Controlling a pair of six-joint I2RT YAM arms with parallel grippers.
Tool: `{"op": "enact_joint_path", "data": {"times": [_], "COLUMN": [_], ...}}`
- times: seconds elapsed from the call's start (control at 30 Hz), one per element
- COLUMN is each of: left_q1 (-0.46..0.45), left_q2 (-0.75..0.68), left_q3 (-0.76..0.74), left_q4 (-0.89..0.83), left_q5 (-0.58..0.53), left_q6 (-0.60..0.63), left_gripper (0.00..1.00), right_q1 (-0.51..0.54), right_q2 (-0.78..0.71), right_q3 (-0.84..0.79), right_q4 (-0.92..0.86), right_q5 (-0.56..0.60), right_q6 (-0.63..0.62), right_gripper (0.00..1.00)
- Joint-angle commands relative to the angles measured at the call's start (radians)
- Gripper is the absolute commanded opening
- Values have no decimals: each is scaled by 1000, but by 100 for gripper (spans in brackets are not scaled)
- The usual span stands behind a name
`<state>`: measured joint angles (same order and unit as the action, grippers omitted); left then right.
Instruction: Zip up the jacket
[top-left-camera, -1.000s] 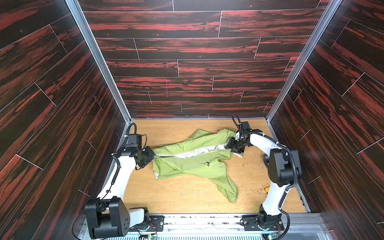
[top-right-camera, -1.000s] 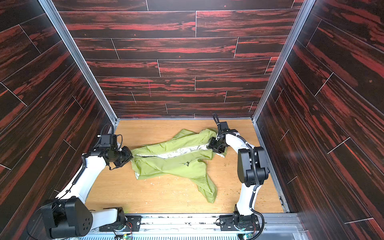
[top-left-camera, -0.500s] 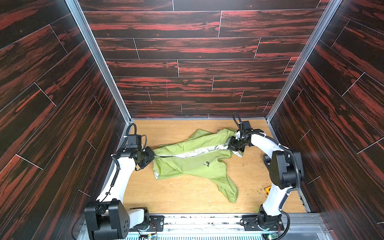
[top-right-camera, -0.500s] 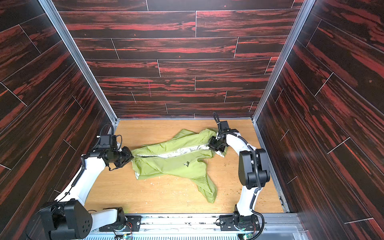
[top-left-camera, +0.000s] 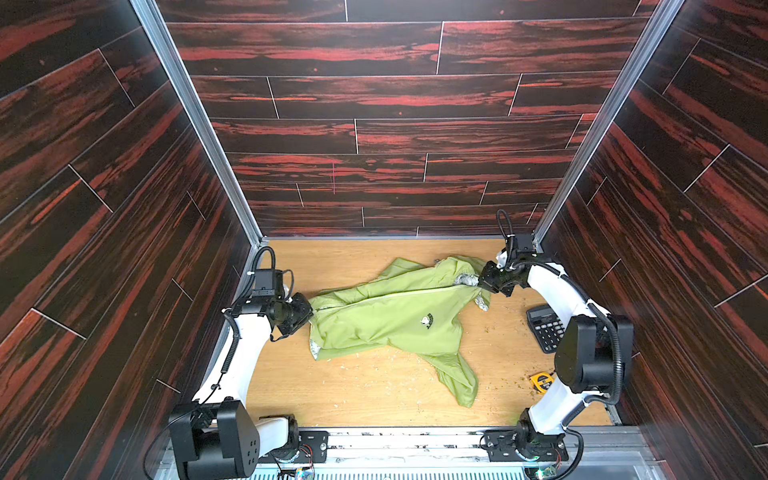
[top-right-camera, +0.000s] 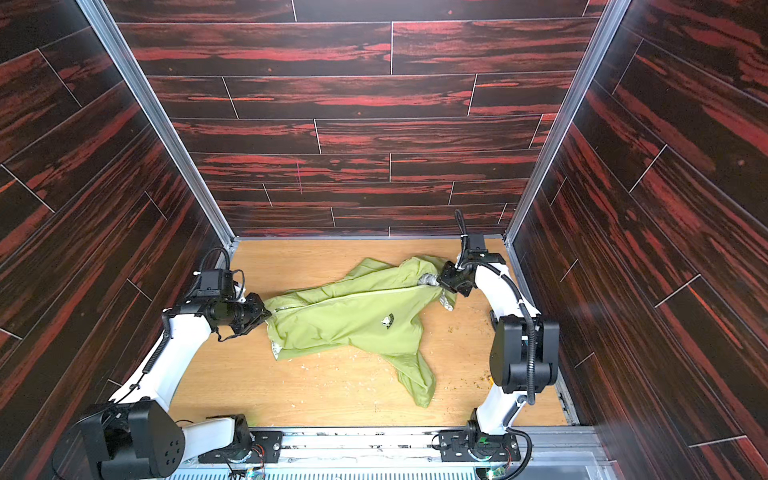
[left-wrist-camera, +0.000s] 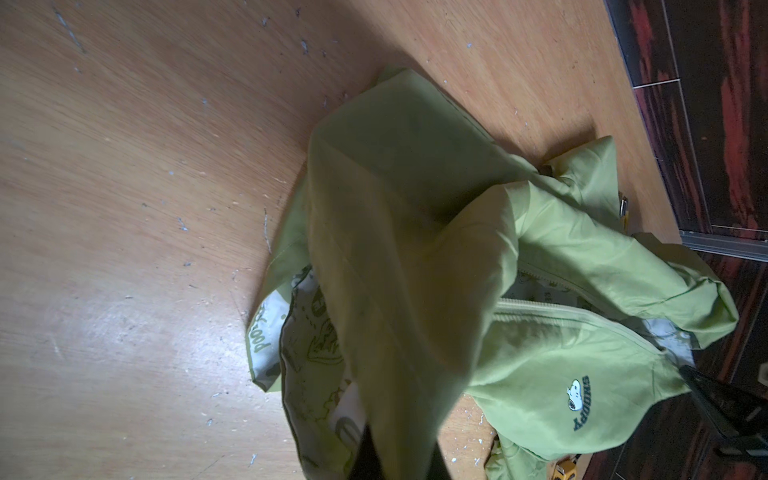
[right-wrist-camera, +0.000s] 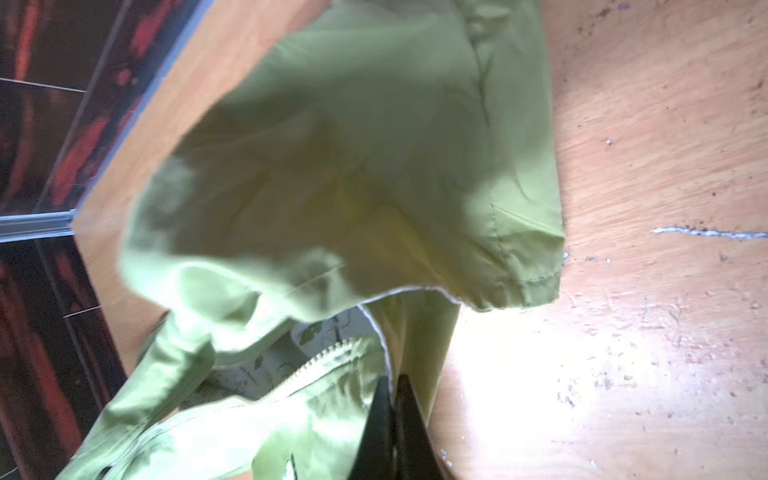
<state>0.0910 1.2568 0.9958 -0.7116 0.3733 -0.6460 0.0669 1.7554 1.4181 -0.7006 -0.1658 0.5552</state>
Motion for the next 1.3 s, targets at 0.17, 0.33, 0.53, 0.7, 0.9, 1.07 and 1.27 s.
{"op": "enact_joint_path", "data": {"times": [0.17,0.33,0.53,0.7,0.9,1.07,1.27], "left_q1": [7,7,7,7,6,7,7], "left_q2": [12,7,7,13,16,35,47], "left_q3": [13,19,-2,-69,-150,-178,-222], "left_q4": [20,27,7,65,225,260,307], "left_q5": [198,252,234,185,140,95,48], "left_q6": [43,35,39,-13,-93,-103,-130], "left_gripper": [0,0,0,8,21,31,37], "right_q1": [-17,-18,63,209,272,278,278], "right_q2": [43,-30,-113,-77,-46,-45,-49], "right_q3": [27,48,82,152,160,156,167], "right_q4": [-39,-43,-30,-55,-42,-45,-51], "right_q5": [14,20,7,8,-27,-35,-39], "right_q6": [5,39,59,65,83,82,80], "right_gripper": [28,52,56,56,56,56,56]}}
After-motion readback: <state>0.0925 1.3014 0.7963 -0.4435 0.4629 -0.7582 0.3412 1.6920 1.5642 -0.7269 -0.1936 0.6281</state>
